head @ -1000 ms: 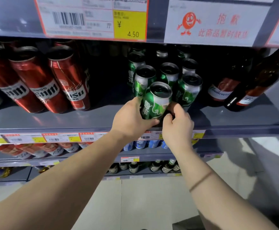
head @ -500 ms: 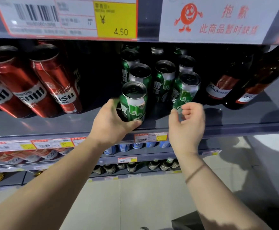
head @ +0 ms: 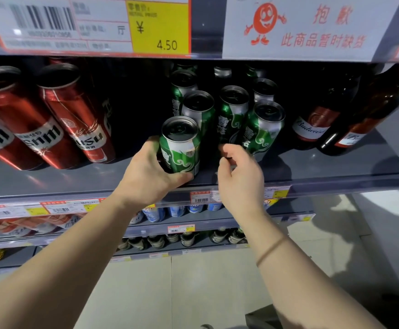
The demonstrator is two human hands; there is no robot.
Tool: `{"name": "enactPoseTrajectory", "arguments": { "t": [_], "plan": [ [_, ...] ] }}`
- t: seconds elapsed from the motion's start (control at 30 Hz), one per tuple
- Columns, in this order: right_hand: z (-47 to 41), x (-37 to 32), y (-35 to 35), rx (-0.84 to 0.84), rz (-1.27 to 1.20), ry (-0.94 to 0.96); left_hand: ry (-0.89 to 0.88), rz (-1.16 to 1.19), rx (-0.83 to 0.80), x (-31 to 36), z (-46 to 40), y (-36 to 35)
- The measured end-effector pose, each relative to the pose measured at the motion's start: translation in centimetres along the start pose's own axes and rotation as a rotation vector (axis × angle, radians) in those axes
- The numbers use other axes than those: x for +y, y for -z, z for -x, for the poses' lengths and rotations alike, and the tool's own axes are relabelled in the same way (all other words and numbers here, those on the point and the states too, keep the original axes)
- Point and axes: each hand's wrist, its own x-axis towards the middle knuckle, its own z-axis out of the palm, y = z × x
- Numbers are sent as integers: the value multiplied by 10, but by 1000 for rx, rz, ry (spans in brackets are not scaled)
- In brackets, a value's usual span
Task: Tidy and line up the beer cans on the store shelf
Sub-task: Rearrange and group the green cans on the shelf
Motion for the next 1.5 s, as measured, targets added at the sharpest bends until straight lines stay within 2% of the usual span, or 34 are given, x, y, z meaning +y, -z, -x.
{"name": "enactPoseTrajectory", "arguments": {
  "t": [0.27,0.4,0.53,0.6,0.7,0.73,0.77,0.83,0.9,0.93,1.03,1.1,1.3,1.5],
  "plan": [
    [-27,-17,-7,-198,211,-109,16,36,10,-2,0,-2],
    [-39,-18,-15,-288,176,-108,43,60,-1,-2,0,-3],
    [-42,-17,-14,-294,148,-82,44,74,0,-2,0,-3],
    [-31,-11,-8,-145,106,-56,38,57,4,-3,0,-2],
    [-11,2,8,401,-118,-43,40,43,19,-4,1,0],
    [-9,8,15,523,-153,-91,47,47,31,-3,2,-1],
    [-11,14,22,555,-144,-170,55,53,47,-3,2,-1],
    [-22,27,29,375,2,-324,72,69,85,-4,0,-4],
    [-32,35,29,188,103,-352,85,83,138,-2,0,-8],
    [-35,38,28,155,109,-342,98,92,180,-3,-1,-9],
    [-38,42,26,165,115,-303,144,161,340,-8,-10,-9],
    [-37,42,26,167,122,-286,185,148,387,-9,-23,-6],
    [-37,41,27,161,135,-274,159,26,298,6,-51,-3],
    [-42,48,30,136,103,-246,45,-5,205,10,-42,-26]
  ]
}}
